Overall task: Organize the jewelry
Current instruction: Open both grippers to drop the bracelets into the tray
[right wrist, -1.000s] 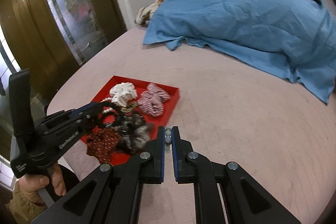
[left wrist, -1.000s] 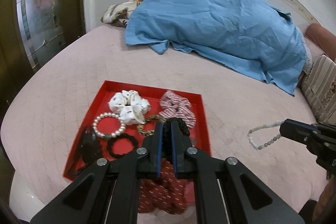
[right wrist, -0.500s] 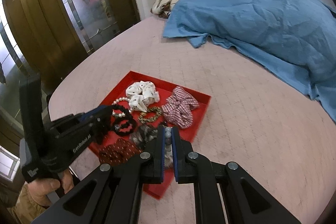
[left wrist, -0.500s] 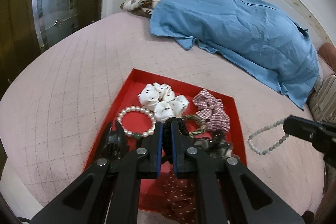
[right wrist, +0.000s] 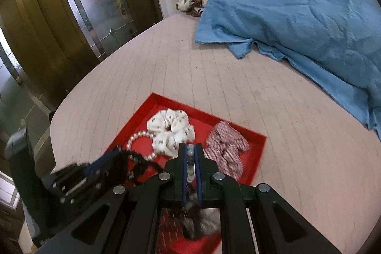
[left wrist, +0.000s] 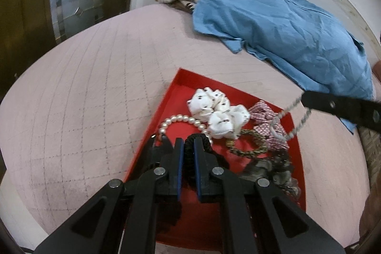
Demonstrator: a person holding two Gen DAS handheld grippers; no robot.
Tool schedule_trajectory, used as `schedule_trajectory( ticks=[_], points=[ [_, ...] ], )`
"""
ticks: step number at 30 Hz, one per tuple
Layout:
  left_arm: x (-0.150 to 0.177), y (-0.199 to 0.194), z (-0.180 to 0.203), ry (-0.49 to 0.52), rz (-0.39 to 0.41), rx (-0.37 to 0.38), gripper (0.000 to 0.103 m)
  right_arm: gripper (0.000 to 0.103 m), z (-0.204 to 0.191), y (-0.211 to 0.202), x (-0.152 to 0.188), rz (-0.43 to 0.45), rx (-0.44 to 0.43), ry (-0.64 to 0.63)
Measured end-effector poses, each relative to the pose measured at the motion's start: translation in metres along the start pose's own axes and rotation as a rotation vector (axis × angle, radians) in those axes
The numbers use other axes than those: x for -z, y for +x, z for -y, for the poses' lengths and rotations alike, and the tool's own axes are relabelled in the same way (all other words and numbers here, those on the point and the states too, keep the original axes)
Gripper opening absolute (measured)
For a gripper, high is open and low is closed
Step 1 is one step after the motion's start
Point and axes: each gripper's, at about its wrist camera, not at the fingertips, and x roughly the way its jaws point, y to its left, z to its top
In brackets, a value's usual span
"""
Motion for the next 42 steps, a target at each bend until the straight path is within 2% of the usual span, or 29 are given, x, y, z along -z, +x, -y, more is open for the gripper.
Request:
schedule_trajectory(
  ticks=[9, 18, 25, 27, 34, 35, 38, 39, 42],
  points=[
    [-0.001, 0.008, -0.001, -0.004, -0.014, -0.01, 0.007, 0.007, -0.008, 0.056, -0.029, -0.062, 0.03, -0.015],
    [-0.002, 0.013, 0.0, -0.004, -0.02, -0.024, 0.008, 0.007, 0.005, 0.096, -0.017, -0.154, 0.028, 0.04],
    [-0.002, 0.015, 0.001, 0.005, -0.026, -0.024, 0.009, 0.007, 0.008, 0.107, -0.012, -0.177, 0.026, 0.049],
    [-0.002, 0.016, 0.001, 0.006, -0.027, -0.025, 0.013, 0.007, 0.009, 0.108, -0.011, -0.18, 0.026, 0.048],
    [-0.002, 0.012, 0.0, -0.006, -0.004, -0.022, 0.048, 0.008, 0.007, 0.101, -0.009, -0.161, 0.017, 0.047],
    [-0.003, 0.012, -0.001, -0.009, -0.002, -0.02, 0.053, 0.012, 0.007, 0.098, -0.009, -0.155, 0.011, 0.05],
    [-0.003, 0.01, 0.0, -0.011, 0.0, -0.008, 0.058, 0.032, 0.006, 0.089, -0.01, -0.131, 0.005, 0.056],
    [-0.003, 0.009, 0.0, -0.011, 0.0, -0.002, 0.059, 0.036, 0.006, 0.085, -0.01, -0.12, 0.004, 0.057],
    [-0.003, 0.007, 0.002, -0.01, 0.002, 0.011, 0.065, 0.036, 0.004, 0.076, -0.011, -0.099, 0.002, 0.053]
  ],
)
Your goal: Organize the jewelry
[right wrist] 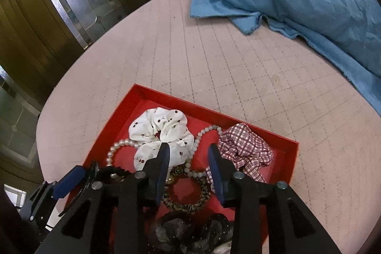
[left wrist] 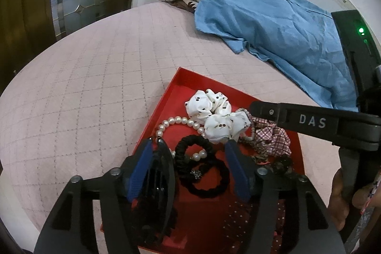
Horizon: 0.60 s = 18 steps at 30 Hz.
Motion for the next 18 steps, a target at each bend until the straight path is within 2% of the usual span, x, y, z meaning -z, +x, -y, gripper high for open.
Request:
schedule_trajectory(
  ticks=[5, 13, 15, 18],
  points=[
    [0.001, -0.005, 0.004, 0.003, 0.008, 0.015, 0.075, 0.037, -0.001, -0.014, 0.003, 0.029, 0.011, -0.006],
    [0.003, -0.015, 0.016, 0.051, 0.037, 0.018, 0.077, 0.043, 0.012, -0.046, 0.016, 0.078, 0.022, 0.003],
    [0.005, -0.019, 0.02, 0.068, 0.053, 0.008, 0.077, 0.049, 0.018, -0.057, 0.024, 0.093, 0.027, 0.007],
    [0.007, -0.027, 0.026, 0.089, 0.097, -0.048, 0.081, 0.051, 0.028, -0.073, 0.039, 0.109, 0.037, 0.013]
  ],
)
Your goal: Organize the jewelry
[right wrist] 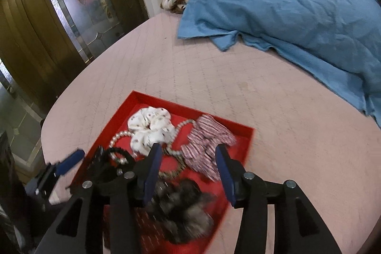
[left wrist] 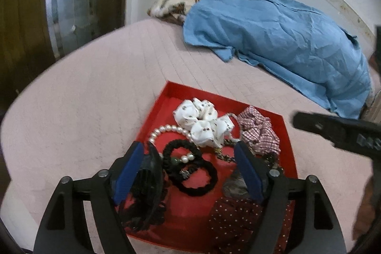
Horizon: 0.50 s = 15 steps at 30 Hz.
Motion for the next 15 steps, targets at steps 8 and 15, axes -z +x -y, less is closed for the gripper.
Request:
schedule_trajectory(
  ticks=[8, 15],
  points=[
    [0.005, -0.029, 0.011, 0.04, 0.158, -0.209, 0.092, 0.055, 0.036, -0.043, 0.046, 0.021, 0.017, 0.064],
    [0.021, -0.077, 0.029, 0.074, 0.282, -0.369, 0.095, 0.061, 0.053, -0.08, 0.096, 0.068, 0.074, 0.055]
  ],
)
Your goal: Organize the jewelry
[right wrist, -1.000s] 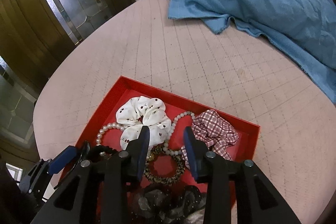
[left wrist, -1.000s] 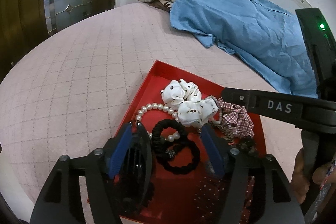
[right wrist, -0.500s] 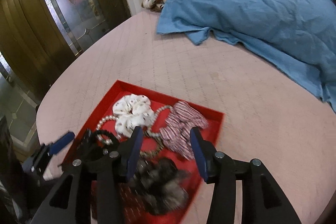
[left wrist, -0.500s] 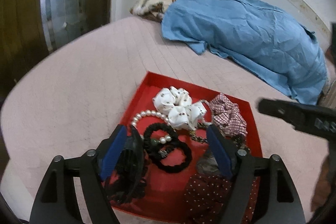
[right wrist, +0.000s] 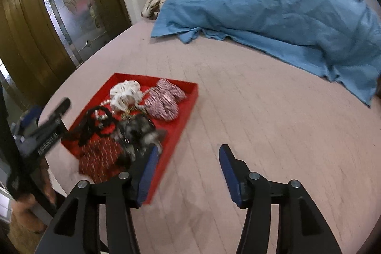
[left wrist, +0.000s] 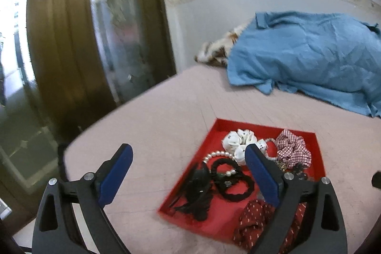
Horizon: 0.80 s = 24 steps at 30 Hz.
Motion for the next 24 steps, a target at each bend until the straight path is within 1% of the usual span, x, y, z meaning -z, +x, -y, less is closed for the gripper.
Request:
schedule_trajectory(
  ticks=[2, 6, 11, 13, 15, 16, 18, 20, 24],
  points=[
    [-0.001, -0.018, -0.005, -0.031, 0.016, 0.007, 0.1, 0.062, 0.005, -0.008, 0.012, 0.013, 0.009, 0.0],
    [-0.009, -0.053, -0.01, -0.065, 0.024, 0.041, 0.101, 0.063, 0.011, -0.021, 0.031, 0.031, 0.002, 0.025],
    [-0.021, -0.098, -0.001, -0.011, 0.096, 0.039, 0.102, 0.064, 0.013, -0.041, 0.046, 0.072, -0.011, 0.058],
    [-0.025, -0.117, 0.004, -0.003, 0.124, 0.065, 0.103, 0.067, 0.011, -0.051, 0.05, 0.103, -0.007, 0.057],
    [-0.027, -0.132, 0.011, -0.019, 0.139, 0.118, 0.103, 0.071, 0.011, -0.062, 0.054, 0.14, 0.001, 0.052],
    [-0.027, -0.137, 0.014, -0.036, 0.135, 0.158, 0.103, 0.072, 0.011, -0.068, 0.055, 0.157, 0.004, 0.051],
    [-0.024, -0.143, 0.022, -0.057, 0.115, 0.205, 0.103, 0.074, 0.013, -0.078, 0.059, 0.19, 0.012, 0.048],
    [-0.021, -0.143, 0.032, -0.05, 0.085, 0.22, 0.103, 0.076, 0.016, -0.085, 0.061, 0.212, 0.024, 0.044],
    [-0.016, -0.139, 0.053, 0.013, 0.001, 0.241, 0.103, 0.078, 0.024, -0.096, 0.07, 0.246, 0.061, 0.043]
  ],
)
